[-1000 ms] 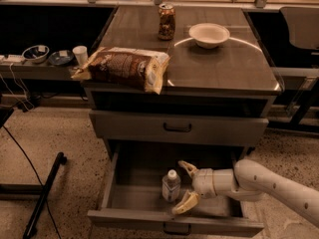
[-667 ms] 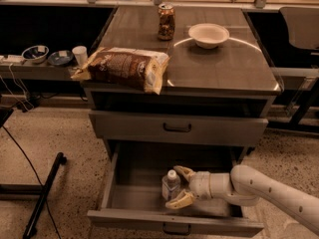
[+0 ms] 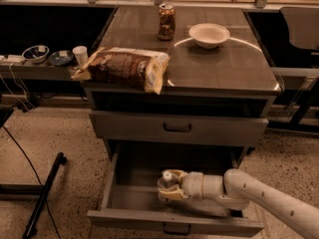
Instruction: Pick blue plastic bottle from middle drawer and place on counter
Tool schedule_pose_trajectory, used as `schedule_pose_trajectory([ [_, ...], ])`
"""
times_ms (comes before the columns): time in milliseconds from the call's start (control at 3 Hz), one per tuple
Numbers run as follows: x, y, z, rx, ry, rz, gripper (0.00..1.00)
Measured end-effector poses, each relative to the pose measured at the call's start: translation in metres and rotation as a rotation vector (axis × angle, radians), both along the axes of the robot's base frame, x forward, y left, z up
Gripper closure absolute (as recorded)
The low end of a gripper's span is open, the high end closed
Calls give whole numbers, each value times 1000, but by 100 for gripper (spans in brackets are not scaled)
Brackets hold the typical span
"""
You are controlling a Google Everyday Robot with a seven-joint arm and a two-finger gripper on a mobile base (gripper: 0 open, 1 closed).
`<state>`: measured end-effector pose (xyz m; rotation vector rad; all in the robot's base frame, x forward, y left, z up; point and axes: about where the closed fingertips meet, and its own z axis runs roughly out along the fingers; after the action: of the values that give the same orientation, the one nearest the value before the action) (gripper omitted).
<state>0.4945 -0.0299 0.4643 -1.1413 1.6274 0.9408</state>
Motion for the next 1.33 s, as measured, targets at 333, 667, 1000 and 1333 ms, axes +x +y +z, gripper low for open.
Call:
schedule_pose_trajectory([
  [333, 6, -8, 41, 122, -65, -15, 88],
  [667, -18, -35, 116, 207, -144, 46, 100],
  [1000, -15, -68, 212, 152, -225, 139, 100],
  [1333, 4, -92, 296, 88, -245, 224, 100],
])
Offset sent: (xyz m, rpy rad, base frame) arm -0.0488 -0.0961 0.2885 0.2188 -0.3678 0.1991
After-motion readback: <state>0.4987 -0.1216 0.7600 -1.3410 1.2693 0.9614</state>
